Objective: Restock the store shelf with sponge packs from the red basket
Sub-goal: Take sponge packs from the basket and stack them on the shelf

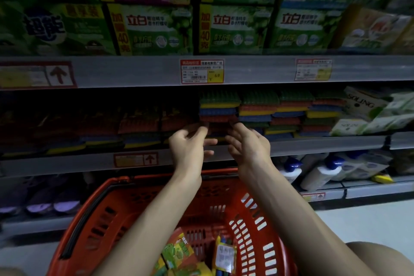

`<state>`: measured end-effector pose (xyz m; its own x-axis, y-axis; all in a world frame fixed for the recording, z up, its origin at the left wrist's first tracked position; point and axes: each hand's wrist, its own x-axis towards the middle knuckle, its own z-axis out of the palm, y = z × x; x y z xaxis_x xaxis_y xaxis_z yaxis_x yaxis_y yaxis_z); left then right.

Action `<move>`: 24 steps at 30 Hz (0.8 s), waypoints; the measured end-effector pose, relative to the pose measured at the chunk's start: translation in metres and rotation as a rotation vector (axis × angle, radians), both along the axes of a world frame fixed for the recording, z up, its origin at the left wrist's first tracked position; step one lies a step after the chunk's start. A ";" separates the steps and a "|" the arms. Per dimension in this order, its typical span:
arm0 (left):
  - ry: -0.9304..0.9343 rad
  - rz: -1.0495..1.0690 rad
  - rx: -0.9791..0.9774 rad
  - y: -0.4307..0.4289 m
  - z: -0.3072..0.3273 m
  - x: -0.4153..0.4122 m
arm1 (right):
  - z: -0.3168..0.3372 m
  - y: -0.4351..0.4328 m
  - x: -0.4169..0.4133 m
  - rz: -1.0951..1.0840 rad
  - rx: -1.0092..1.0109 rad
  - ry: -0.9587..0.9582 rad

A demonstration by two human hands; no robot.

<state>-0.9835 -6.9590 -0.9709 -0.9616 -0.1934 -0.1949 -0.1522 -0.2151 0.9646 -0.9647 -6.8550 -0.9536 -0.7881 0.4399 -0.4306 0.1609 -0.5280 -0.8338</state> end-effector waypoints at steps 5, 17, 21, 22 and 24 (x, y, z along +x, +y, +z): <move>-0.006 -0.016 -0.002 0.002 -0.001 -0.002 | 0.001 -0.002 0.002 -0.026 0.014 0.006; 0.048 -0.128 -0.036 0.004 -0.002 0.003 | 0.001 0.000 0.007 -0.041 -0.011 0.074; 0.108 -0.233 -0.064 0.006 0.000 0.011 | 0.000 0.014 0.012 -0.060 0.011 0.039; 0.132 -0.254 -0.089 0.007 0.001 0.014 | 0.000 0.019 0.014 -0.064 0.023 0.031; 0.174 -0.283 -0.146 0.010 0.002 0.017 | 0.001 0.029 0.018 -0.062 0.050 0.029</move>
<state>-0.9665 -6.9493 -0.9694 -0.9974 0.0712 -0.0133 -0.0166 -0.0465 0.9988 -0.9470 -6.8265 -0.9523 -0.7703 0.5089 -0.3843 0.1044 -0.4938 -0.8633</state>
